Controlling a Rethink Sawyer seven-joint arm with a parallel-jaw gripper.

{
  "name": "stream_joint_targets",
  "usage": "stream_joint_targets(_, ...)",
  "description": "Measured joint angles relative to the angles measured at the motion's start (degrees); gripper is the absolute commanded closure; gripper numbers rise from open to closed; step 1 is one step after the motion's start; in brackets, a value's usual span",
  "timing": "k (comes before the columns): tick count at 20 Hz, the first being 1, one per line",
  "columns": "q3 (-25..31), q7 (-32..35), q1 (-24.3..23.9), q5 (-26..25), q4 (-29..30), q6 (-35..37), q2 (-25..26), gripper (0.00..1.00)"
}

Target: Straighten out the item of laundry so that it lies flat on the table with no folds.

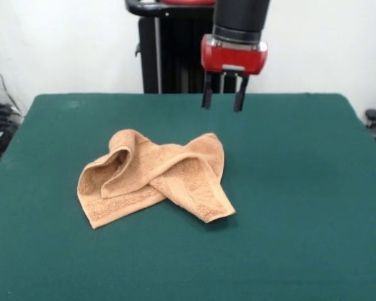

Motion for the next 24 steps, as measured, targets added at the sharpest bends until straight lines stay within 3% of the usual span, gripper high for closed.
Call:
stream_joint_targets(14, 0.29, 0.0, -0.36, -0.04, -16.44, 2.75, 13.32, 0.0)
stream_joint_targets(24, 0.65, 0.0, -2.58, -0.06, -23.47, 2.76, 19.55, 0.0)
